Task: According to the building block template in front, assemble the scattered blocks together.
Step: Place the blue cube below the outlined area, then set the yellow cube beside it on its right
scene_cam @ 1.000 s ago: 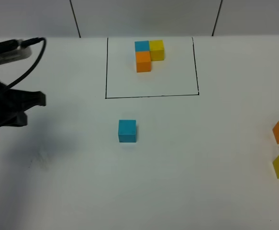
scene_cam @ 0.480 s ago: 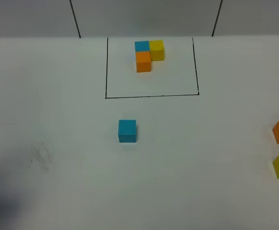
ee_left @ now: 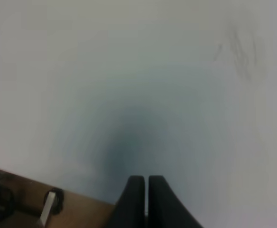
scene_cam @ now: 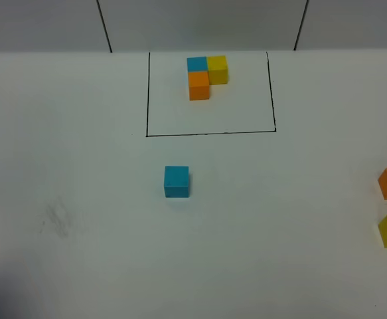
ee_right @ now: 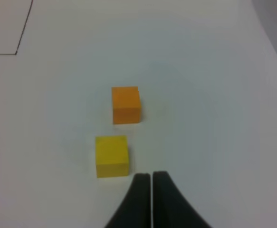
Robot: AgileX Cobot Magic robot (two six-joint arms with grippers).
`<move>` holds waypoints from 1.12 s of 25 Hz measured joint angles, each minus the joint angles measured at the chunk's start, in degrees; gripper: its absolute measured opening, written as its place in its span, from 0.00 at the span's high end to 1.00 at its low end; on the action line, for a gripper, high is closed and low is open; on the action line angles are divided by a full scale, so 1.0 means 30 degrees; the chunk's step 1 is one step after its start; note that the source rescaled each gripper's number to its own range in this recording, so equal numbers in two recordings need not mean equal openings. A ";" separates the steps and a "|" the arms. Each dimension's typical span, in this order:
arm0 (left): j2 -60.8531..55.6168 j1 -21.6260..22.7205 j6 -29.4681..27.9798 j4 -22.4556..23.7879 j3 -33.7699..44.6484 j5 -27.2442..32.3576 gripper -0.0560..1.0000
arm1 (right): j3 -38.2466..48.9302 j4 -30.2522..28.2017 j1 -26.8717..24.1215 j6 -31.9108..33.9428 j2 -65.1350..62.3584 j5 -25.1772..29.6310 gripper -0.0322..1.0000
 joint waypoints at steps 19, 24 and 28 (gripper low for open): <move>-0.2525 -0.1249 0.0000 0.0000 0.0037 -0.0038 0.95 | 0.0000 0.0000 0.0000 0.0000 0.0000 0.0000 0.96; -0.4628 -0.2693 0.0000 0.0000 0.0058 -0.0038 0.95 | 0.0000 0.0000 0.0000 0.0000 0.0000 0.0000 0.96; -0.6389 -0.3452 0.0000 0.0000 0.0058 -0.0038 0.95 | 0.0000 0.0000 0.0000 0.0000 0.0000 0.0000 0.96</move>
